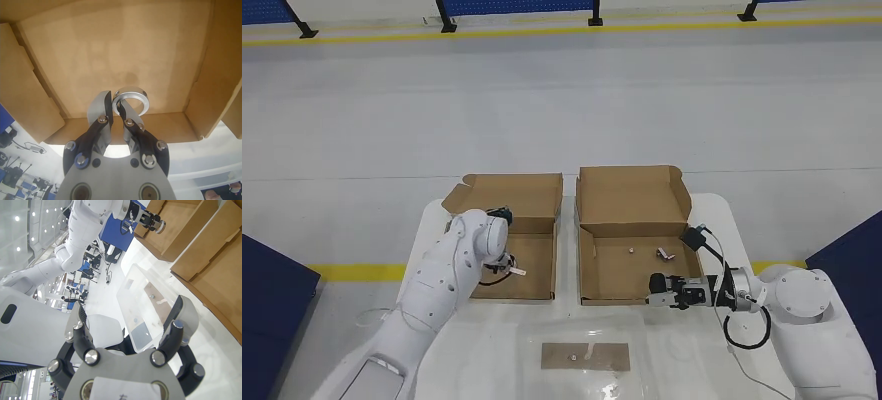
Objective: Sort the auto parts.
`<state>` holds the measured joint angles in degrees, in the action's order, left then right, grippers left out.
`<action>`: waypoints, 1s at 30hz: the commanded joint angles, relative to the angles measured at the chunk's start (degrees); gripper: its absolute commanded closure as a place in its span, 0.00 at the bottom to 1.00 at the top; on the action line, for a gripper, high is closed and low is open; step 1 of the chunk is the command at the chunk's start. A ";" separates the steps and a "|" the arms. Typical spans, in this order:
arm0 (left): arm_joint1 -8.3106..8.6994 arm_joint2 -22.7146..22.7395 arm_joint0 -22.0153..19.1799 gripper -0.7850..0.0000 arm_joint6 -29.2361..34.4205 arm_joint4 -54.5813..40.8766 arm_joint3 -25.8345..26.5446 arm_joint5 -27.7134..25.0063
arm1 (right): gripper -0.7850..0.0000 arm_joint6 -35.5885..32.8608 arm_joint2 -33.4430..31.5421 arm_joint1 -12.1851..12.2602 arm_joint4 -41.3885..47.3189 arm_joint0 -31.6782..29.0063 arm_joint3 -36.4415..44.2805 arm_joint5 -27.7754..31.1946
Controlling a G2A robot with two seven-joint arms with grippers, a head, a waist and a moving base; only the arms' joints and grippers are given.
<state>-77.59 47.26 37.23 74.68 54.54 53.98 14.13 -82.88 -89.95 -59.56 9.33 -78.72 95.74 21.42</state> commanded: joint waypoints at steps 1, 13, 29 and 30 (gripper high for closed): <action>-0.63 -0.77 -0.83 1.00 -0.82 -0.45 -2.12 0.01 | 0.00 0.00 0.00 0.00 0.00 0.00 0.00 0.00; -3.85 -3.74 -4.49 1.00 -3.73 -2.84 -11.46 -0.46 | 0.00 0.00 0.00 0.00 0.00 0.00 0.00 0.00; -7.17 -6.25 -6.91 1.00 -6.44 -3.46 -19.21 -0.70 | 0.00 0.00 0.00 0.00 0.00 0.00 0.00 0.00; -7.34 -6.33 -7.01 1.00 -6.60 -3.50 -19.59 -0.68 | 0.00 0.00 0.00 0.00 0.00 0.00 0.00 0.00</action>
<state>-84.76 41.00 30.32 68.24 51.09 34.79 13.41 -82.88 -89.95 -59.56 9.33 -78.72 95.74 21.42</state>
